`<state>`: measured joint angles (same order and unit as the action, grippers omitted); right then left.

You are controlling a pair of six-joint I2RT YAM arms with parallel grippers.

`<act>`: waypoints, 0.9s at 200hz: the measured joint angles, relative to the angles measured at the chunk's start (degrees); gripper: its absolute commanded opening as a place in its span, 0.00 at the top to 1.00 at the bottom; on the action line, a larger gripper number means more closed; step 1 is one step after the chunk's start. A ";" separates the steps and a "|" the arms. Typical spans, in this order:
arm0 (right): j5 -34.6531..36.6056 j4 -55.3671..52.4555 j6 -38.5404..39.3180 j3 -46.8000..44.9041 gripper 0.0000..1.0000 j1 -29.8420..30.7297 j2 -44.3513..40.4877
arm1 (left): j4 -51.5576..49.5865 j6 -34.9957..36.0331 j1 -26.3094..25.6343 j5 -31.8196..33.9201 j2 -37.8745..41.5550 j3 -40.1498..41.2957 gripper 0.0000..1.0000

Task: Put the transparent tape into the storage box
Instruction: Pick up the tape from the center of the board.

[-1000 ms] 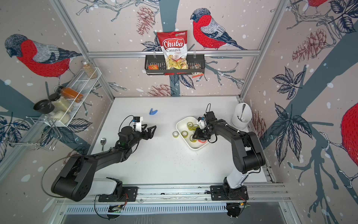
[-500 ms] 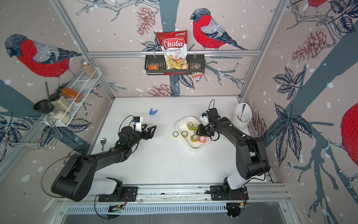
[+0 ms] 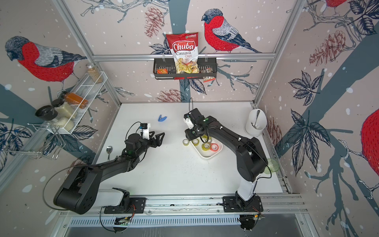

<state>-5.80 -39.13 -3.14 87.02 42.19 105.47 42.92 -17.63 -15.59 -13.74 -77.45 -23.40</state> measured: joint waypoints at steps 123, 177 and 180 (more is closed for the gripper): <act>8.76 -17.05 -7.39 27.96 0.63 5.75 24.83 | -3.34 -1.88 1.27 3.41 2.36 0.20 0.13; 11.80 -19.06 -9.31 25.33 0.68 7.65 24.87 | -3.34 -1.97 1.29 3.34 3.17 0.63 0.13; 11.89 -19.06 -9.51 25.14 0.68 7.69 24.87 | -3.32 -1.97 1.29 3.34 3.21 0.66 0.14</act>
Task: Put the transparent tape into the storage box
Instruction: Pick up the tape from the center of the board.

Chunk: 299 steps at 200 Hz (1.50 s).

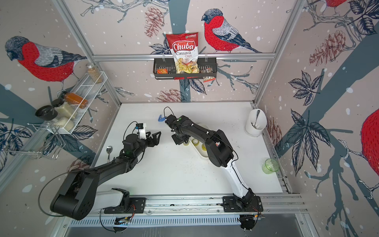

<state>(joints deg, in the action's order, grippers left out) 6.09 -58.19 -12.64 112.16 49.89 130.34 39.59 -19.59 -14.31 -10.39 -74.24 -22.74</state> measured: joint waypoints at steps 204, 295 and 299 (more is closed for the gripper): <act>-0.66 6.14 -2.45 -4.72 0.89 -1.14 0.76 | 0.02 -0.04 0.11 0.02 1.36 0.63 0.14; -3.93 10.19 -4.07 -16.11 0.90 -3.34 -20.44 | 0.04 0.04 0.26 -0.07 1.05 0.66 0.14; -3.96 10.62 -4.22 -17.00 0.90 -3.80 -21.24 | 0.07 0.07 0.26 -0.09 1.03 0.68 0.14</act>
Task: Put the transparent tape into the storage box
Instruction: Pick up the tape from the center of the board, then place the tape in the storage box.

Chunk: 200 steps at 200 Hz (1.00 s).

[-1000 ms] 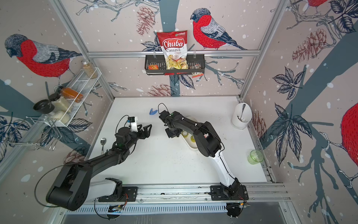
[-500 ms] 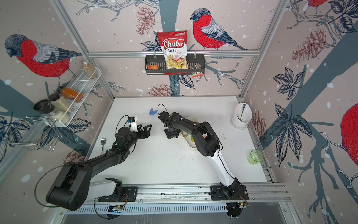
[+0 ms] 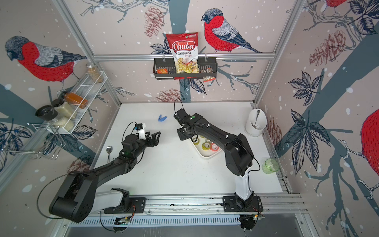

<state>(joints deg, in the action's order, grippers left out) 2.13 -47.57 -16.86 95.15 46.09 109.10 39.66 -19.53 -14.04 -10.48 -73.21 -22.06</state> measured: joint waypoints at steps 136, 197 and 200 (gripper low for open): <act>-3.78 8.33 1.92 -4.09 0.89 -12.37 3.89 | 2.05 1.18 0.00 -2.95 -3.76 -0.17 0.14; -6.23 8.83 3.06 -1.68 0.89 -12.41 8.41 | 2.08 1.55 0.00 -2.99 -3.82 -0.35 0.14; -6.45 8.85 3.04 -1.53 0.89 -12.46 8.63 | 2.08 1.55 0.00 -2.99 -3.82 -0.35 0.14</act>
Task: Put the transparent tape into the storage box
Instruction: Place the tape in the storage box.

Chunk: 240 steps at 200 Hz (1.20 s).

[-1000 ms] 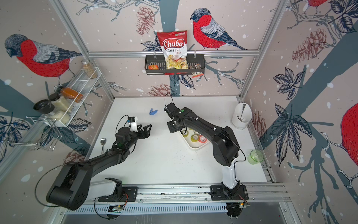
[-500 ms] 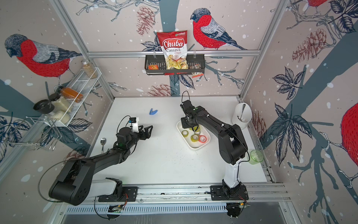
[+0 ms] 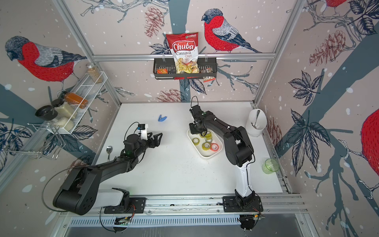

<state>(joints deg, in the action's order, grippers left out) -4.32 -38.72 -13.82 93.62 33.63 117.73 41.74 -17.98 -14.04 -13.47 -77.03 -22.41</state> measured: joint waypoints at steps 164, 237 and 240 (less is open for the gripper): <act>-1.64 0.55 0.22 2.80 0.75 -0.02 3.61 | 0.00 0.02 0.00 0.00 0.90 0.00 0.14; -1.38 0.79 0.24 0.57 0.74 0.22 1.60 | 0.00 0.02 0.00 0.00 1.73 0.33 0.14; -1.38 0.83 0.24 0.39 0.74 0.22 1.49 | 0.00 0.02 0.00 0.00 1.81 0.33 0.14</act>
<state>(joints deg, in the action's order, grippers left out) -5.69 -37.89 -13.58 94.02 33.85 119.22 41.74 -17.96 -14.04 -13.47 -75.22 -22.09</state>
